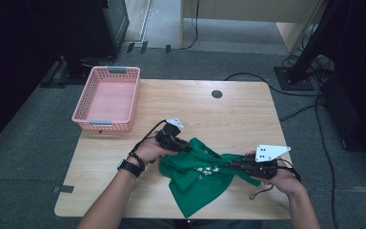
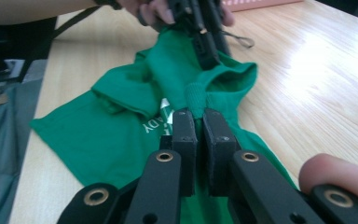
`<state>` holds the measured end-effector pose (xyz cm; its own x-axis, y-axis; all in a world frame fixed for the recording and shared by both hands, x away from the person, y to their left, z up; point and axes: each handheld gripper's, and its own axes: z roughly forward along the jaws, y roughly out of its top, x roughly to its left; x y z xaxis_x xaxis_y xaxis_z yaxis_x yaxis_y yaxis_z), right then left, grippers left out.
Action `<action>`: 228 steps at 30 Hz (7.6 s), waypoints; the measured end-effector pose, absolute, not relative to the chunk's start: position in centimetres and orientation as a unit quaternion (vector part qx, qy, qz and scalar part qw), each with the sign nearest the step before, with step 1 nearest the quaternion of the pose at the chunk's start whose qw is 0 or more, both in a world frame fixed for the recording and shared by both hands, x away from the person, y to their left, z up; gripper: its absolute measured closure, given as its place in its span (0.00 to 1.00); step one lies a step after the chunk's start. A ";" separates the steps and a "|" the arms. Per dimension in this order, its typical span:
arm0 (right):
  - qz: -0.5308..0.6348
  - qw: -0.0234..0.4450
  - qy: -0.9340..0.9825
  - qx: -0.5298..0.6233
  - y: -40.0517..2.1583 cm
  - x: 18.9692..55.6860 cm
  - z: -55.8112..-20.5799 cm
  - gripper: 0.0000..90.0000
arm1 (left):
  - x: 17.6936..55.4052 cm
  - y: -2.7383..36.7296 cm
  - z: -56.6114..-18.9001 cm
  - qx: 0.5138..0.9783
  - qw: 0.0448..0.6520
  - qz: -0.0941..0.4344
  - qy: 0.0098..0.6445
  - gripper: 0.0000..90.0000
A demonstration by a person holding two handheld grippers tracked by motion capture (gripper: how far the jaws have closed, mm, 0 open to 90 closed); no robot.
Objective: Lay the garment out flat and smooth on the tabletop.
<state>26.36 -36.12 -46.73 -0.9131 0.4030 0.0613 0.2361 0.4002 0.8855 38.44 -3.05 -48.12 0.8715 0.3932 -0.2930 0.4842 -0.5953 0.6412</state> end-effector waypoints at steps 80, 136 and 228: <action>0.255 0.194 0.738 0.594 -38.1 42.7 -50.6 0.41 | 46.2 0.5 -50.2 0.774 0.350 0.074 0.522 0.24; 0.311 0.209 0.723 0.581 -38.5 35.0 -48.9 0.31 | 40.4 -1.3 -48.3 0.781 0.396 0.094 0.473 0.24; 0.334 0.244 0.683 0.602 -39.4 33.0 -51.6 0.20 | 34.4 4.8 -51.3 0.747 0.440 0.091 0.490 0.31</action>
